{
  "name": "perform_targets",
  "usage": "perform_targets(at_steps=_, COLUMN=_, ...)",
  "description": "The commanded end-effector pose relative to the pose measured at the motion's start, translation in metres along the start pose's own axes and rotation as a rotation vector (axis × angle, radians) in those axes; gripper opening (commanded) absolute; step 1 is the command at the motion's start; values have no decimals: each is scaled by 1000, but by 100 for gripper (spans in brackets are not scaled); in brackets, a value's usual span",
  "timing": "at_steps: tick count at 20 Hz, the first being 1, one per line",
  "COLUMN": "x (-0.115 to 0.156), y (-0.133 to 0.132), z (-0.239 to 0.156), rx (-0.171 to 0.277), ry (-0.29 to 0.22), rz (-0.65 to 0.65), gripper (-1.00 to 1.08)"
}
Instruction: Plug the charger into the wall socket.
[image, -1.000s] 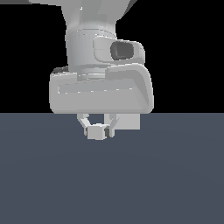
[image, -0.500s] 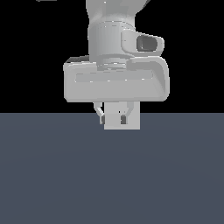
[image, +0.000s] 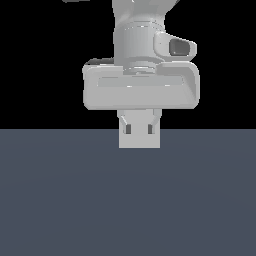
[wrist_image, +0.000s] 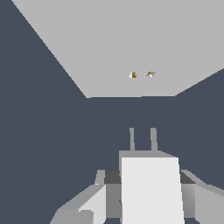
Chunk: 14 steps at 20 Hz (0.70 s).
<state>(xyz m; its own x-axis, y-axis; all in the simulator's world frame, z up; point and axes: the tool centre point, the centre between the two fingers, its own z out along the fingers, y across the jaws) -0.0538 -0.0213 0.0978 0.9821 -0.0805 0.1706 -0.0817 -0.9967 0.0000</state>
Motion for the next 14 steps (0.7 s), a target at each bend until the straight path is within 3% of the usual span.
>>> perform_targets(at_steps=1, x=2, y=2, z=-2, rx=3, ry=0, rz=-15, gripper=-100)
perform_targets(at_steps=14, x=3, y=2, z=-2, rx=3, ry=-1, rz=-18, gripper=-100)
